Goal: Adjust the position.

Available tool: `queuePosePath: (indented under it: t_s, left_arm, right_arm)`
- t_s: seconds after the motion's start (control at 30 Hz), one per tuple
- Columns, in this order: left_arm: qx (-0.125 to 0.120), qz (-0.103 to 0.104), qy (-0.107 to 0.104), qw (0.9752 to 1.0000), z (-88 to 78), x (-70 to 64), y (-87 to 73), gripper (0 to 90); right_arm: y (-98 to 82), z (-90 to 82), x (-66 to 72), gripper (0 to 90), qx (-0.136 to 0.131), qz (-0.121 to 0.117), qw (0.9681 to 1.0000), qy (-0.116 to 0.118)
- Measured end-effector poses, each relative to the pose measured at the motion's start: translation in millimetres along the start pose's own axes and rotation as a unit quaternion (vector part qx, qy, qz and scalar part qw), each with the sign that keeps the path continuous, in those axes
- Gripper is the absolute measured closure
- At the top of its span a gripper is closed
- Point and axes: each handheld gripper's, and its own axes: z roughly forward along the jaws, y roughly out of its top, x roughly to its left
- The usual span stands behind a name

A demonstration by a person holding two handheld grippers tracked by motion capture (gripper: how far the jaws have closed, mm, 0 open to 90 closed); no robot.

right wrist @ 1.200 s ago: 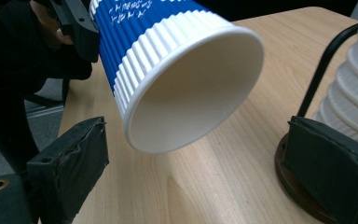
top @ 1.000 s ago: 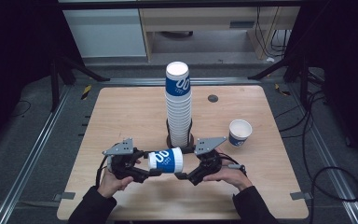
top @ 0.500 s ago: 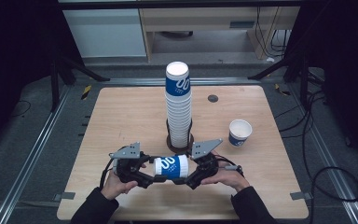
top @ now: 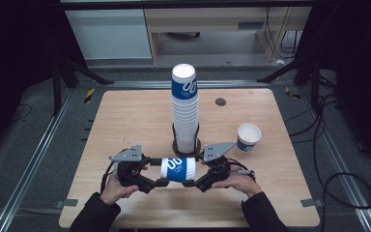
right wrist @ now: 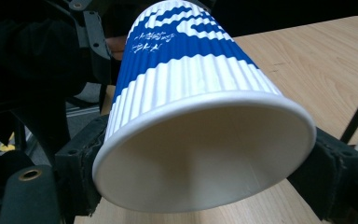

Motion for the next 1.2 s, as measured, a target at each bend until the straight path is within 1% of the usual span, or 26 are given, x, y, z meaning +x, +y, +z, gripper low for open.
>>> queuePosePath:
  t_s: [0.03,0.07,0.1,0.13,0.17,0.2,0.23,0.27,0.3,0.37,0.43,0.57,0.6,0.63,0.73,0.8,0.83,0.9,0.97,1.0,1.13,1.2]
  left_arm:
    - [0.002,0.001,0.004,1.0000,-1.2,0.9,-0.1,18.9]
    - [0.011,0.004,0.008,0.9999,-3.1,2.6,-0.2,18.2]
    - [0.017,0.007,0.013,0.9997,-3.7,3.2,-0.3,17.4]
    - [0.017,0.007,0.013,0.9997,-3.7,3.2,-0.3,16.8]
    - [0.025,0.011,0.020,0.9994,-4.3,3.8,-0.6,16.8]
    - [0.041,0.016,0.026,0.9987,-4.1,5.5,-1.7,16.1]
    - [0.041,0.016,0.026,0.9987,-4.1,5.5,-1.7,15.8]
    - [0.052,0.017,0.031,0.9980,-3.0,6.3,-2.8,15.8]
    - [0.061,0.018,0.029,0.9975,-1.6,6.8,-3.7,15.3]
    - [0.081,0.025,0.032,0.9959,2.3,6.5,-5.6,14.8]
    - [0.097,0.033,0.029,0.9943,7.4,5.2,-7.1,14.5]
    - [0.126,0.050,0.028,0.9904,17.3,1.6,-9.6,14.0]
    - [0.135,0.055,0.025,0.9890,21.0,0.2,-10.5,13.9]
    - [0.135,0.055,0.025,0.9890,21.0,0.2,-10.5,13.9]
    - [0.148,0.059,0.022,0.9871,26.0,-1.6,-11.8,13.9]
    - [0.153,0.060,0.018,0.9863,28.2,-2.3,-12.5,15.0]
    - [0.154,0.060,0.014,0.9861,28.9,-2.6,-12.8,15.0]
    - [0.161,0.063,0.004,0.9849,30.5,-3.8,-13.5,18.2]
    - [0.164,0.062,-0.009,0.9845,32.3,-4.5,-14.1,20.6]
    - [0.166,0.062,-0.013,0.9841,33.2,-5.2,-14.6,23.9]
    - [0.169,0.063,-0.018,0.9835,33.2,-5.7,-14.9,25.0]
    - [0.168,0.064,-0.021,0.9836,32.5,-5.9,-14.4,25.7]
  right_arm:
    - [-0.1,-0.7,-0.3,16.4,0.001,-0.001,1.0000,-0.002]
    - [-0.5,-3.1,-1.2,16.4,0.004,-0.001,0.9999,-0.009]
    - [-0.7,-3.8,-1.8,16.4,0.005,-0.002,0.9999,-0.012]
    - [-0.8,-4.5,-2.2,16.4,0.012,-0.004,0.9998,-0.016]
    - [-0.8,-4.5,-2.2,16.4,0.012,-0.004,0.9998,-0.016]
    - [-1.3,-5.2,-2.6,16.3,0.026,-0.008,0.9993,-0.024]
    - [-1.3,-5.2,-2.6,16.3,0.026,-0.008,0.9993,-0.024]
    - [-1.6,-5.0,-2.8,16.3,0.031,-0.009,0.9991,-0.026]
    - [-2.3,-4.1,-2.9,16.2,0.039,-0.012,0.9987,-0.029]
    - [-4.1,-1.4,-2.9,16.2,0.053,-0.015,0.9980,-0.031]
    - [-5.9,2.7,-2.5,16.1,0.067,-0.018,0.9971,-0.032]
    - [-9.3,12.4,0.4,16.0,0.091,-0.025,0.9952,-0.024]
    - [-10.5,16.9,2.2,16.0,0.101,-0.031,0.9943,-0.018]
    - [-10.5,16.9,2.2,16.0,0.101,-0.031,0.9943,-0.018]
    - [-11.2,21.6,4.7,16.0,0.109,-0.034,0.9934,-0.009]
    - [-11.7,25.6,7.1,15.9,0.114,-0.038,0.9927,0.006]
    - [-11.7,25.6,7.1,15.9,0.114,-0.038,0.9927,0.006]
    - [-11.9,28.0,9.2,15.9,0.119,-0.040,0.9920,0.012]
    - [-12.0,29.7,10.2,16.0,0.121,-0.042,0.9917,0.017]
    - [-12.3,30.8,11.1,16.0,0.124,-0.042,0.9912,0.021]
    - [-12.8,31.2,11.4,16.0,0.127,-0.044,0.9906,0.025]
    - [-12.9,30.8,11.2,15.6,0.127,-0.043,0.9906,0.028]
